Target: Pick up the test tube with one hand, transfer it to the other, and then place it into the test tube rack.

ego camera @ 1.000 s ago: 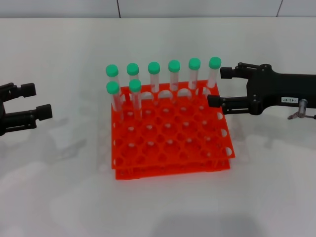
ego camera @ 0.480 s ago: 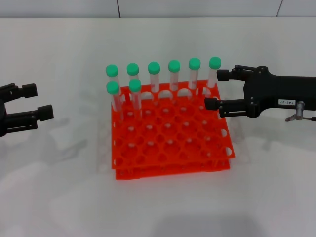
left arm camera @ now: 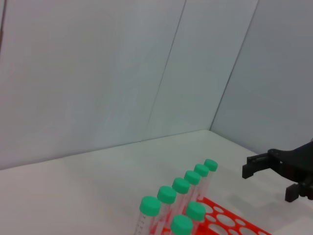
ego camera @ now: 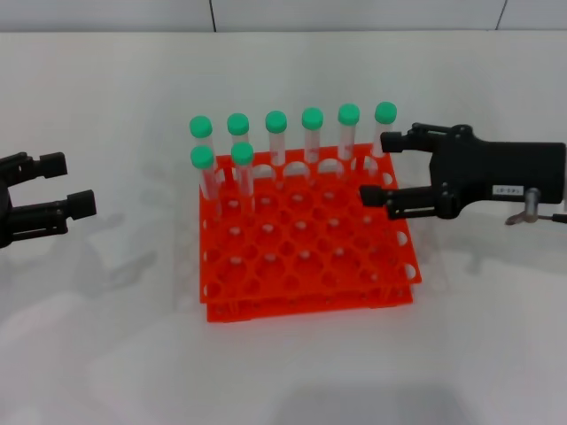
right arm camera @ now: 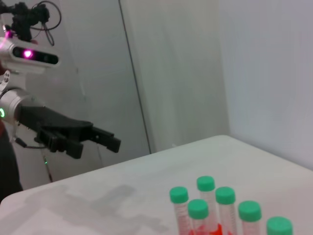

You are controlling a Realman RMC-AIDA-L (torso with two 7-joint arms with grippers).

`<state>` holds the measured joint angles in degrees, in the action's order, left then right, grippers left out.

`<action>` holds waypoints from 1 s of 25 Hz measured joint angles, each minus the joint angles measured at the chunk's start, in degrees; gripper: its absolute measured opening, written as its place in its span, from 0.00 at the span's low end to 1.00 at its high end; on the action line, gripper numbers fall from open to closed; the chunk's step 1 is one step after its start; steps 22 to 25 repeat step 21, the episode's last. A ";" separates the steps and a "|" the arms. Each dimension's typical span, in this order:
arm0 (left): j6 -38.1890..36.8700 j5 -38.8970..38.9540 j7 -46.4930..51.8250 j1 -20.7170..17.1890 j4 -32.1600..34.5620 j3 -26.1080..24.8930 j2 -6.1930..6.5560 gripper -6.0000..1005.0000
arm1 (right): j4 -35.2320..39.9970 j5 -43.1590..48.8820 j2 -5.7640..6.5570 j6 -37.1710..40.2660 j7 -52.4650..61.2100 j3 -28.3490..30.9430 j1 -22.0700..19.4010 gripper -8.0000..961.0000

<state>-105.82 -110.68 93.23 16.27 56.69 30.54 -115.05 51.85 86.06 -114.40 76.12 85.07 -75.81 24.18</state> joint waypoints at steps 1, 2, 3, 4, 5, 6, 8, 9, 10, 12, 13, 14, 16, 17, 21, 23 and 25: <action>0.00 -0.01 0.00 -0.04 0.00 0.01 0.00 0.88 | -0.01 0.77 -0.36 0.01 -0.03 -0.04 0.30 0.91; -0.01 -0.01 0.00 -0.07 0.00 0.03 0.00 0.88 | 0.00 1.33 -0.58 0.00 -0.05 -0.20 0.63 0.91; 0.00 -0.01 0.00 -0.07 0.00 0.09 0.00 0.88 | 0.00 1.66 -0.71 0.00 -0.05 -0.36 0.88 0.91; 0.00 -0.01 -0.01 -0.07 0.00 0.15 0.00 0.88 | -0.02 1.87 -0.79 -0.03 -0.05 -0.86 1.29 0.91; 0.00 -0.01 -0.04 -0.05 -0.06 0.16 0.00 0.88 | -0.05 1.97 -0.82 -0.08 -0.05 -1.25 1.62 0.91; 0.00 -0.01 -0.11 0.00 -0.20 0.19 0.00 0.88 | -0.09 2.01 -0.84 -0.14 -0.03 -1.53 1.89 0.91; -0.03 -0.01 -0.23 0.10 -0.55 0.25 0.01 0.88 | -0.13 2.01 -0.86 -0.23 0.00 -1.60 2.24 0.91; -0.11 -0.01 -0.32 0.16 -0.71 0.26 0.04 0.88 | -0.13 2.01 -0.86 -0.23 0.00 -1.60 2.24 0.91; -0.33 -0.01 -0.43 0.22 -0.90 0.27 0.07 0.88 | -0.11 1.96 -0.87 -0.31 0.10 -1.61 2.26 0.91; -1.04 -0.04 -0.81 0.57 -1.28 0.32 0.10 0.88 | -0.06 1.91 -0.88 -0.33 0.19 -1.62 2.22 0.91; -1.46 -0.15 -1.00 0.83 -1.42 0.36 0.10 0.88 | -0.05 1.89 -0.89 -0.34 0.25 -1.63 2.19 0.91; -1.79 -0.26 -1.19 1.11 -1.60 0.41 0.10 0.88 | -0.05 1.88 -0.89 -0.36 0.27 -1.63 2.17 0.91; -2.30 -0.51 -1.69 1.85 -2.49 0.51 0.06 0.88 | -0.06 1.87 -0.90 -0.40 0.27 -1.62 2.17 0.91; -2.45 -0.52 -1.98 2.34 -3.13 0.54 0.09 0.88 | -0.08 1.88 -0.90 -0.42 0.27 -1.63 2.19 0.91; -2.88 -0.98 -3.11 3.94 -5.73 1.10 0.27 0.88 | -0.12 1.95 -0.91 -0.45 0.27 -1.64 2.22 0.91; -2.88 -0.98 -3.11 3.94 -5.73 1.10 0.27 0.88 | -0.12 1.95 -0.91 -0.45 0.27 -1.64 2.22 0.91; -2.88 -0.98 -3.11 3.94 -5.73 1.10 0.27 0.88 | -0.12 1.95 -0.91 -0.45 0.27 -1.64 2.22 0.91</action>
